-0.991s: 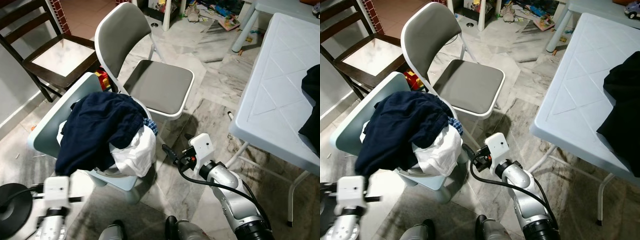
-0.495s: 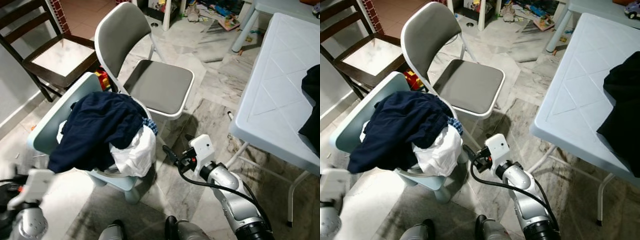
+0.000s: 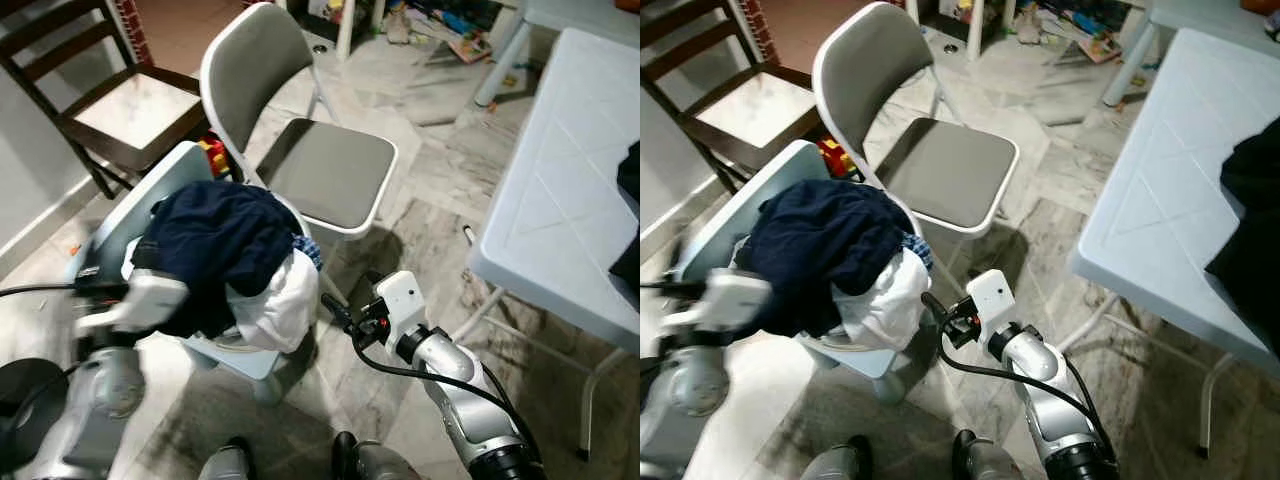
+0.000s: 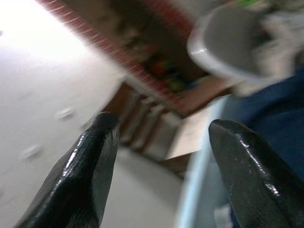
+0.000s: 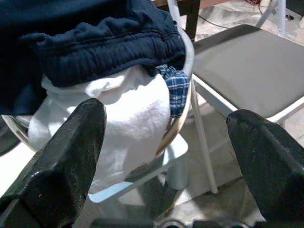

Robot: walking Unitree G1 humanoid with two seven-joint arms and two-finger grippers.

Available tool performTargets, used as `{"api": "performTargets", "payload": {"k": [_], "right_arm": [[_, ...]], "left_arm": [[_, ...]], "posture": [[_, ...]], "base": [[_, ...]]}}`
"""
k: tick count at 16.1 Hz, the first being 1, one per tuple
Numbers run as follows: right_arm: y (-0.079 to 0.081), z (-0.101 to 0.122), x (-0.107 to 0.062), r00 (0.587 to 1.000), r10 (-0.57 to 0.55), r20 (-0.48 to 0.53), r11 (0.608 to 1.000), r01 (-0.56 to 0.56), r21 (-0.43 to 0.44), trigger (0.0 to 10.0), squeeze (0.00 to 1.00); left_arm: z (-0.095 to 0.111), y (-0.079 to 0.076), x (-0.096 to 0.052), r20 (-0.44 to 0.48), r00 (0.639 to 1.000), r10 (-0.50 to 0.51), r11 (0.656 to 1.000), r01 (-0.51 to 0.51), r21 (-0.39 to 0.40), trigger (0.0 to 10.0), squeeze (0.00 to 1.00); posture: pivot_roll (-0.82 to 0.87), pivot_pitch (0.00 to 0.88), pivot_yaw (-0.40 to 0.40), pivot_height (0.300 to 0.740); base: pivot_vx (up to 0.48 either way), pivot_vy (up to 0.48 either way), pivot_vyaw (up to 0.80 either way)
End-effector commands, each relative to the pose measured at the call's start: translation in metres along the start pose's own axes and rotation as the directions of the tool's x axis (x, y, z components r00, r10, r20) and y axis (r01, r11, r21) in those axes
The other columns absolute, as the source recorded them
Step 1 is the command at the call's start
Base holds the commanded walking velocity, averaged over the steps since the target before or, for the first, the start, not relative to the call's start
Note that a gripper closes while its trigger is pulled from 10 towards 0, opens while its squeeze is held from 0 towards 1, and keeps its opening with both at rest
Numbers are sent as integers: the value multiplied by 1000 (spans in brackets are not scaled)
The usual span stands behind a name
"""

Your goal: Hang hanger

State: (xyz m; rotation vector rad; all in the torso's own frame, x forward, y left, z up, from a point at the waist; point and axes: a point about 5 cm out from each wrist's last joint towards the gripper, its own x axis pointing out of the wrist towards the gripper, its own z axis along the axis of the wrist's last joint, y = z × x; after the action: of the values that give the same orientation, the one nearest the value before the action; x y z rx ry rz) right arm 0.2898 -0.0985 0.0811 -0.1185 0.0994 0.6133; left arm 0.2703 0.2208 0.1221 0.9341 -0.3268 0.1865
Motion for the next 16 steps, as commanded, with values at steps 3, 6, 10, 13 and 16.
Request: {"api": "performTargets", "payload": {"k": [3,6,10,13,16], "right_arm": [[1,-3,-4,1000,-9,-9,1000,9,-5,10000,0],[-2,-5,-9,999,-38,-12,999,38,-8,10000,0],[1,-8,-13,999,-49,-15,999,49,-3,10000,0],[-1,-7,-12,999,-48,-15,999,48,-8,10000,0],[-2,-5,-12,999,-45,-16,999,44,-15,10000,0]], "left_arm": [[-9,-54,-16,1,908,-419,906,418,66,10000,1000],[-12,-66,-25,19,825,-565,823,563,73,10000,1000],[-2,-78,-17,70,773,-631,771,615,167,10000,1000],[-12,-80,-19,31,697,-717,679,688,256,10000,1000],[-27,-74,-13,-29,657,-753,617,722,312,10000,1000]], "posture": [[9,268,-43,740],[-9,271,-26,740],[-29,268,-21,740],[-24,266,-26,740],[-21,270,-30,740]], "base": [[0,0,0],[0,0,0],[0,0,0],[0,0,0],[0,0,0]]}}
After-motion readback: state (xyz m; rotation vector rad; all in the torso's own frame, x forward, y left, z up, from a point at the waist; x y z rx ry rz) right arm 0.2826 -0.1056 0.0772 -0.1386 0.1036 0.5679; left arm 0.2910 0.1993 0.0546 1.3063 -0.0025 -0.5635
